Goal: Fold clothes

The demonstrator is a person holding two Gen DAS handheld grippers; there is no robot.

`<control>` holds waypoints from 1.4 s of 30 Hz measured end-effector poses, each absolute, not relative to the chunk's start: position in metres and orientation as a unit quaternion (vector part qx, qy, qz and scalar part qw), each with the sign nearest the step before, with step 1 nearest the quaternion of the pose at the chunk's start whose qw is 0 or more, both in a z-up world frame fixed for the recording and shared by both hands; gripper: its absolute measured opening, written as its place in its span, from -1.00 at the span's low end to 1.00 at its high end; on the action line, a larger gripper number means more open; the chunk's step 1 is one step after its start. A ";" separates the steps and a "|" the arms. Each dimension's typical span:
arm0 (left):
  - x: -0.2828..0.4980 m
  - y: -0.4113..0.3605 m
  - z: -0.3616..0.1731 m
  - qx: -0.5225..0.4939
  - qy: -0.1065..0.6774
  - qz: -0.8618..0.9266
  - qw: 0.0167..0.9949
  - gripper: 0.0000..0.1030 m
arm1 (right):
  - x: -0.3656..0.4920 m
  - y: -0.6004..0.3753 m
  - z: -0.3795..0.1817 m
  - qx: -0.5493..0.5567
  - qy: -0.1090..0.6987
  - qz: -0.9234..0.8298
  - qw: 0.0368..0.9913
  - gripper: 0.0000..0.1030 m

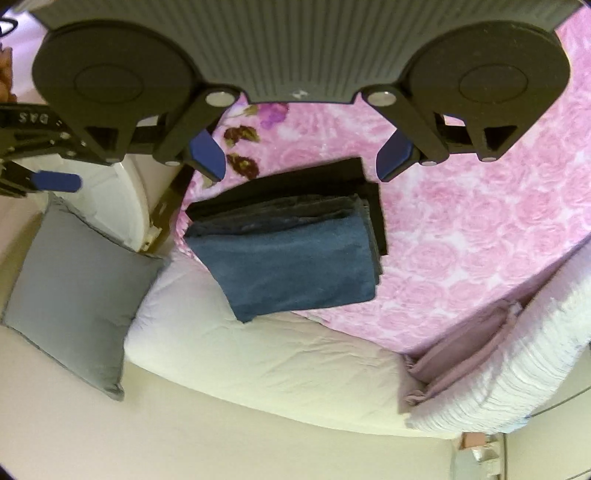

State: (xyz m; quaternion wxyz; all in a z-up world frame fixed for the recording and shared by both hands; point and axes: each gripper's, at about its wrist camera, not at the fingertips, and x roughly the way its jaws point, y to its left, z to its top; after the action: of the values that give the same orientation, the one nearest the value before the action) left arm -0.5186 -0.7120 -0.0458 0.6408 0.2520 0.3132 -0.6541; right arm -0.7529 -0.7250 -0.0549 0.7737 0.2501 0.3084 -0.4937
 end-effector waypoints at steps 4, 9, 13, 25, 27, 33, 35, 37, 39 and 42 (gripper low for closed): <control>-0.525 -0.707 -0.039 0.282 0.293 -0.628 0.663 0.68 | -0.756 -0.713 -0.043 0.246 0.301 -0.501 0.773 0.46; -0.533 -0.707 -0.036 0.306 0.295 -0.594 0.684 0.68 | -0.759 -0.713 -0.041 0.251 0.300 -0.495 0.776 0.47; -0.538 -0.711 -0.038 0.303 0.304 -0.583 0.690 0.66 | -0.760 -0.722 -0.042 0.254 0.306 -0.480 0.782 0.47; -0.551 -0.727 -0.038 0.257 0.355 -0.577 0.689 0.65 | -0.780 -0.751 -0.041 0.260 0.303 -0.459 0.794 0.48; -0.550 -0.730 -0.040 0.253 0.363 -0.571 0.691 0.65 | -0.781 -0.755 -0.041 0.259 0.303 -0.456 0.796 0.48; -0.556 -0.735 -0.041 0.265 0.358 -0.555 0.702 0.64 | -0.781 -0.761 -0.040 0.255 0.305 -0.447 0.801 0.48; -0.556 -0.736 -0.042 0.264 0.357 -0.554 0.705 0.64 | -0.780 -0.762 -0.039 0.254 0.307 -0.446 0.802 0.48; -0.557 -0.737 -0.043 0.264 0.357 -0.551 0.707 0.64 | -0.778 -0.763 -0.039 0.252 0.311 -0.444 0.801 0.48; -0.557 -0.739 -0.045 0.266 0.361 -0.552 0.703 0.64 | -0.777 -0.765 -0.038 0.251 0.315 -0.443 0.801 0.48; -0.558 -0.739 -0.048 0.262 0.366 -0.551 0.702 0.64 | -0.775 -0.768 -0.037 0.251 0.319 -0.441 0.800 0.48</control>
State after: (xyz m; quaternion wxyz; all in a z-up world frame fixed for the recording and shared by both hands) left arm -0.5575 -0.7388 -0.0480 0.7023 0.2623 0.3664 -0.5512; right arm -0.7746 -0.7676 -0.0373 0.8000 0.2515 0.3194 -0.4413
